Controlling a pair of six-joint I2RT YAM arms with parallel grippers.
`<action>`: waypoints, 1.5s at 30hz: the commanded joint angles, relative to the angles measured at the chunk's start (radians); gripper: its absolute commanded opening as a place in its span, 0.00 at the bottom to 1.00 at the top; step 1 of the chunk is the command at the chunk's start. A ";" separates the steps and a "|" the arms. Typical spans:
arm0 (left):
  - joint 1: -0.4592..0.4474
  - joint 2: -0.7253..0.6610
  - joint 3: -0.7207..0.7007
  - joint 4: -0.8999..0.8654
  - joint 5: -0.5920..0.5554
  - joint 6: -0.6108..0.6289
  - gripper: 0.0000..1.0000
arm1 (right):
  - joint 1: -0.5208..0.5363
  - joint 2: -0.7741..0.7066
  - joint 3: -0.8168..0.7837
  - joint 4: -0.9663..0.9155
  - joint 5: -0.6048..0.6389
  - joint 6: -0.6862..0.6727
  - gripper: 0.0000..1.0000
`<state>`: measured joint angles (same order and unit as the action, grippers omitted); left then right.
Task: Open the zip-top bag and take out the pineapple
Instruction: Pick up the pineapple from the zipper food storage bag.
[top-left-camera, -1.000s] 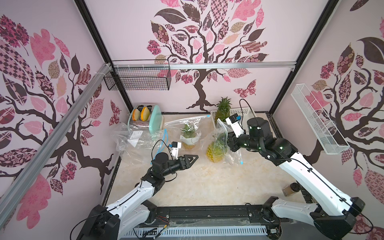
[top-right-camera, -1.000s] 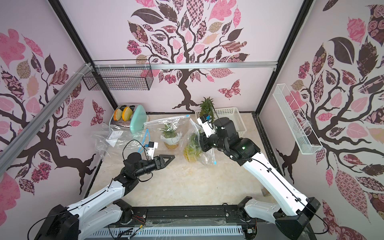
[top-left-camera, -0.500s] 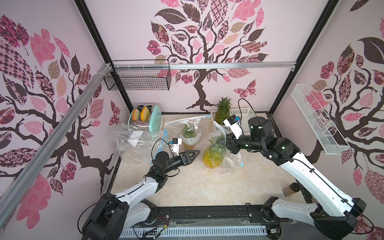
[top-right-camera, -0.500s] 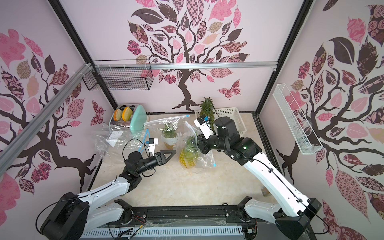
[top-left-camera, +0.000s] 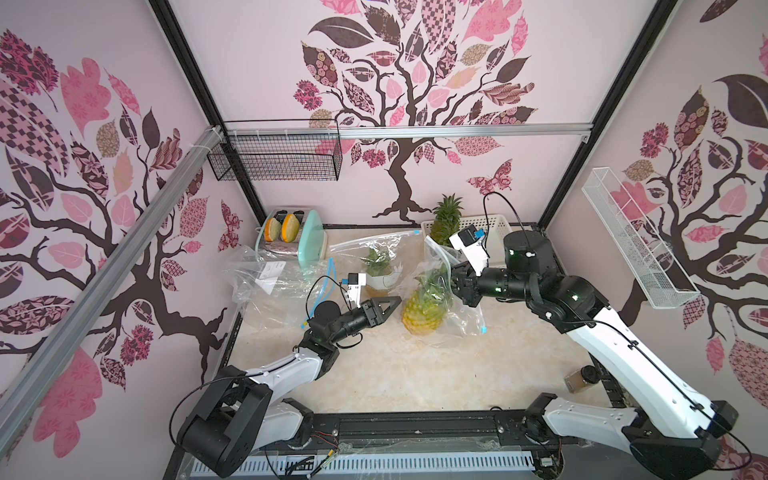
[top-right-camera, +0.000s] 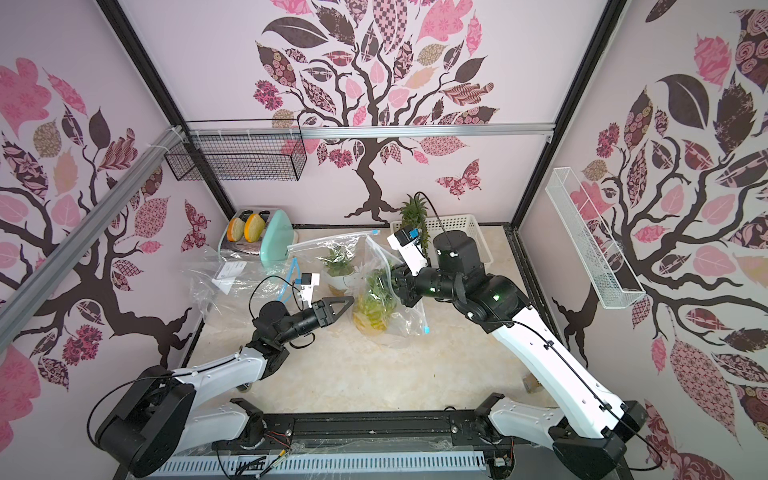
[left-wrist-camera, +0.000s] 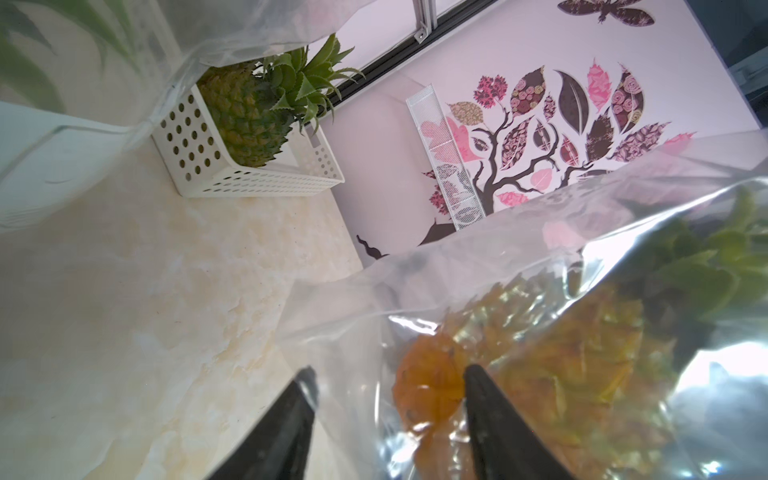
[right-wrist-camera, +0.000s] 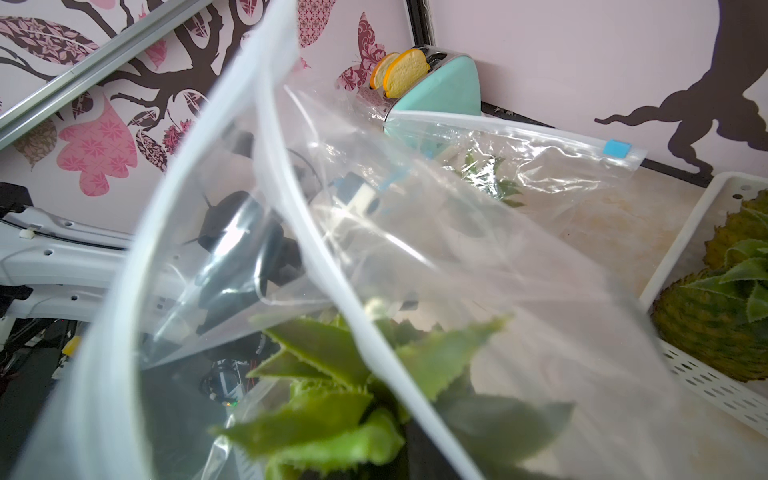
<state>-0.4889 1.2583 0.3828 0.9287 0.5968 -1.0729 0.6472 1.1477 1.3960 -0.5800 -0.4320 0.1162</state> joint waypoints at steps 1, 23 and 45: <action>0.001 0.021 0.037 0.078 0.039 -0.009 0.21 | 0.010 0.001 0.014 0.109 -0.026 0.022 0.00; 0.001 -0.089 0.136 -1.064 -0.405 0.397 0.00 | 0.013 -0.002 0.098 0.043 0.068 -0.014 0.00; 0.010 -0.109 0.036 -0.998 -0.502 0.277 0.00 | 0.014 -0.060 0.191 -0.010 0.466 -0.059 0.00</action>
<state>-0.4854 1.1683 0.4419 -0.0818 0.1139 -0.7860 0.6598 1.1305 1.5494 -0.6926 -0.0818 0.0597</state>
